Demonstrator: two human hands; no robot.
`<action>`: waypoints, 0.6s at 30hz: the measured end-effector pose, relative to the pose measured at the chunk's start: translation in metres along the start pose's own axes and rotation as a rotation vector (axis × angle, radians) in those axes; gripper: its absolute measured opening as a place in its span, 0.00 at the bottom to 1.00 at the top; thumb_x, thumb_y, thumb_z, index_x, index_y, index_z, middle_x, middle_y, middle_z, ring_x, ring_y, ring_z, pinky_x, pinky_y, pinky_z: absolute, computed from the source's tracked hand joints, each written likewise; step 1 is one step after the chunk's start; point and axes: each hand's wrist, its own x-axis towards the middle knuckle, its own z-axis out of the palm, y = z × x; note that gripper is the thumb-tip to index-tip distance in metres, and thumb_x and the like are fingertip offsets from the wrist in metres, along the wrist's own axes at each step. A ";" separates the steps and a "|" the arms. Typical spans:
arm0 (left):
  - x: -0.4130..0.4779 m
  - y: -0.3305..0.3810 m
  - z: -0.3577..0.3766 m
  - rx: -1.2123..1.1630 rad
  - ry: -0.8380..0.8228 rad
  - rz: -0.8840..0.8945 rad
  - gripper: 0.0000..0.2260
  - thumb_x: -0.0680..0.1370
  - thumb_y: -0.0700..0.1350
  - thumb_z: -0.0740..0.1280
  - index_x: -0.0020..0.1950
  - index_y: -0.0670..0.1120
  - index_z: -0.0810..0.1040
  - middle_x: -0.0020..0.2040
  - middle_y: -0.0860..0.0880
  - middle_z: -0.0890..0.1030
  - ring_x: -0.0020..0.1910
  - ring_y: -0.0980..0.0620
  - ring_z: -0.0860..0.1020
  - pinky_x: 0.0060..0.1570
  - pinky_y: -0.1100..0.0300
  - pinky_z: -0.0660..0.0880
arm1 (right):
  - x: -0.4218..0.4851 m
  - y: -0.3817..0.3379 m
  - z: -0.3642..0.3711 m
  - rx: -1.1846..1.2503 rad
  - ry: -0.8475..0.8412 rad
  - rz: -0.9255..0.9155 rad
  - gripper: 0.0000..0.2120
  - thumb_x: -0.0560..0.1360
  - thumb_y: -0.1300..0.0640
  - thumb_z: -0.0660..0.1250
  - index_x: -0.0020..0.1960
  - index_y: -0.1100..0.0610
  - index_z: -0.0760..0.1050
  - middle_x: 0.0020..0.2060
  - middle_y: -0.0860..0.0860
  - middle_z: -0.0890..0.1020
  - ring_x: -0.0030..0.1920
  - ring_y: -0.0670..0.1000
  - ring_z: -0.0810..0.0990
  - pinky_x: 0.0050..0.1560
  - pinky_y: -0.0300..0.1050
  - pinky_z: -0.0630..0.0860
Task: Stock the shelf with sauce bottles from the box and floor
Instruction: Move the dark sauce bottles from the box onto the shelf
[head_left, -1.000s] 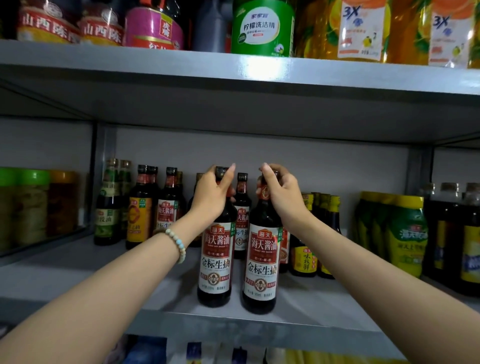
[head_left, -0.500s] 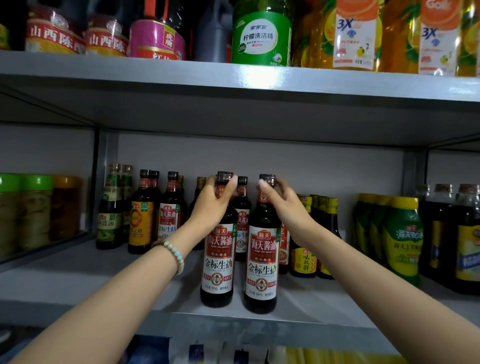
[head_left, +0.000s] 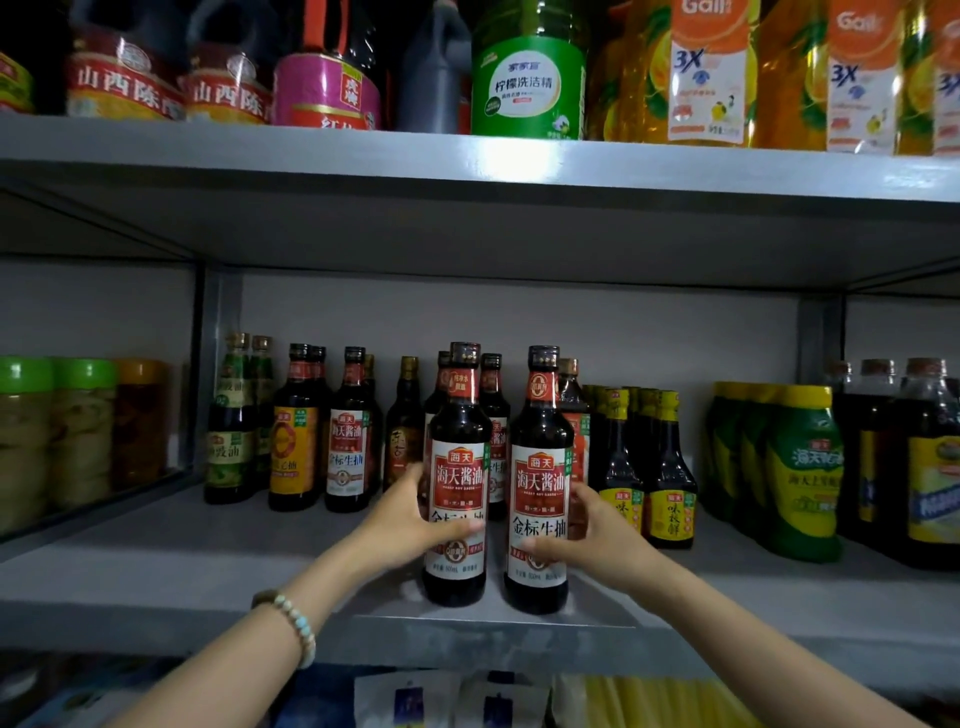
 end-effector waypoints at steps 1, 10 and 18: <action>0.001 -0.002 -0.002 -0.025 -0.004 -0.008 0.43 0.62 0.53 0.79 0.71 0.53 0.60 0.57 0.59 0.74 0.51 0.62 0.74 0.52 0.65 0.73 | 0.003 -0.001 0.003 -0.005 0.005 -0.002 0.27 0.64 0.54 0.78 0.56 0.44 0.67 0.48 0.42 0.81 0.45 0.36 0.80 0.35 0.29 0.75; 0.028 -0.021 -0.010 -0.022 0.032 -0.039 0.38 0.63 0.52 0.79 0.69 0.51 0.66 0.63 0.52 0.76 0.57 0.57 0.74 0.58 0.59 0.71 | 0.041 0.002 0.025 -0.038 0.029 0.027 0.29 0.67 0.56 0.76 0.64 0.54 0.69 0.56 0.49 0.80 0.57 0.48 0.78 0.56 0.43 0.75; 0.062 -0.037 -0.012 -0.026 0.047 -0.088 0.37 0.64 0.51 0.78 0.69 0.50 0.65 0.66 0.50 0.74 0.64 0.51 0.73 0.56 0.59 0.70 | 0.081 0.013 0.037 -0.019 0.074 0.089 0.24 0.67 0.55 0.77 0.58 0.49 0.69 0.59 0.49 0.79 0.55 0.49 0.77 0.52 0.42 0.72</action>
